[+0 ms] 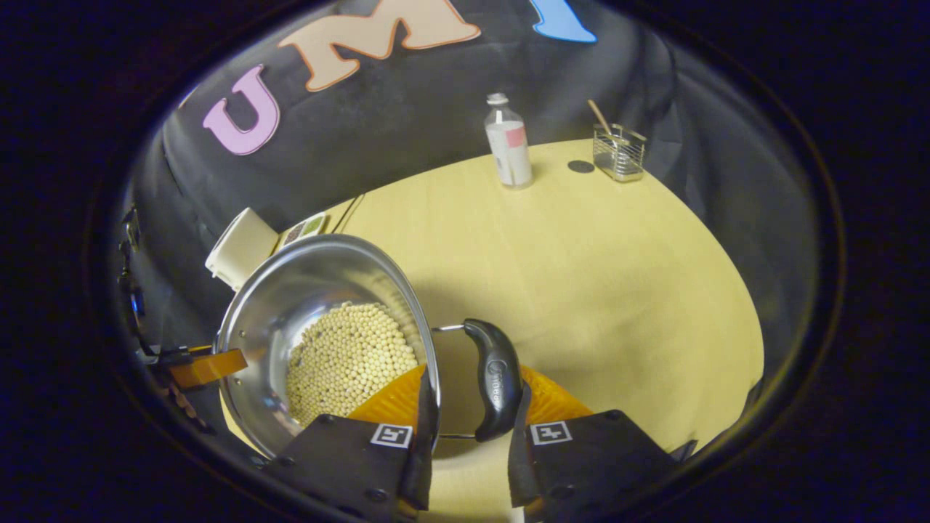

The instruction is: First push the handle of the pot to place it horizontally, then grasp the pot with both hands and set it on the induction cooktop.

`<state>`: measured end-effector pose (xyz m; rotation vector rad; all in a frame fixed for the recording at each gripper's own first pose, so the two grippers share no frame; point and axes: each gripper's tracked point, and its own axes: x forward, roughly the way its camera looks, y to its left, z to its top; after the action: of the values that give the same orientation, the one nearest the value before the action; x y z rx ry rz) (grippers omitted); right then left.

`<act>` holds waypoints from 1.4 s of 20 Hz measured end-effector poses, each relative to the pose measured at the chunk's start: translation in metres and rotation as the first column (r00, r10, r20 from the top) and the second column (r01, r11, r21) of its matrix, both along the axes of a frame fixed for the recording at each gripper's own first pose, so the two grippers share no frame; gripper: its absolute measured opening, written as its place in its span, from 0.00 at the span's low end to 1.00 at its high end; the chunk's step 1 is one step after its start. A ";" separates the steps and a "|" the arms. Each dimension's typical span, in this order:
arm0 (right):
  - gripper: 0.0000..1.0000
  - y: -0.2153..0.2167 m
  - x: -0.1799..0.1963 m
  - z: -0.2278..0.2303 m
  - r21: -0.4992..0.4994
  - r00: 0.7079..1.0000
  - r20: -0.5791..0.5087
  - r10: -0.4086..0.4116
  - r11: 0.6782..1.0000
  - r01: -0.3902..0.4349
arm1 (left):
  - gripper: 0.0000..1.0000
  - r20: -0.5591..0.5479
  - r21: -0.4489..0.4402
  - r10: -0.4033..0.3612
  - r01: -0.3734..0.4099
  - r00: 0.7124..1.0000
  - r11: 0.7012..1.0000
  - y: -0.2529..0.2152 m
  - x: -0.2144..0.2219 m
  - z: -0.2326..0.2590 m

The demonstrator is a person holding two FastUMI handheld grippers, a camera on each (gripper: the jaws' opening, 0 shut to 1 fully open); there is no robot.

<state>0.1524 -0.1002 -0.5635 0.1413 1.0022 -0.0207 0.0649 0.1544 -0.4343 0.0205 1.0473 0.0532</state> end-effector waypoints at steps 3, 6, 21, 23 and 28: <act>0.44 0.000 0.002 0.004 -0.013 1.000 -0.010 0.003 1.000 -0.003 | 0.54 -0.005 -0.012 0.014 -0.014 1.000 1.000 0.041 -0.012 0.007; 0.38 -0.001 0.004 0.005 -0.022 1.000 -0.007 0.010 1.000 -0.010 | 0.54 0.008 -0.017 0.015 -0.014 1.000 1.000 0.090 -0.018 0.016; 0.39 -0.001 0.003 0.012 -0.084 0.999 -0.051 0.020 0.996 -0.024 | 0.53 0.059 -0.027 0.018 -0.016 0.998 1.000 0.215 -0.012 0.010; 0.39 0.002 0.001 0.009 -0.079 0.998 -0.056 0.008 0.997 -0.013 | 0.53 0.071 -0.023 0.012 -0.010 0.997 1.000 0.215 -0.009 0.011; 0.44 0.000 0.000 0.008 -0.093 0.999 -0.053 0.006 0.996 -0.011 | 0.60 0.096 0.008 0.010 -0.011 0.995 1.000 0.217 -0.008 0.008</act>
<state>0.1527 -0.1000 -0.5559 0.0511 1.0522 -0.0634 0.0566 0.3715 -0.4263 0.0195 0.9511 0.0676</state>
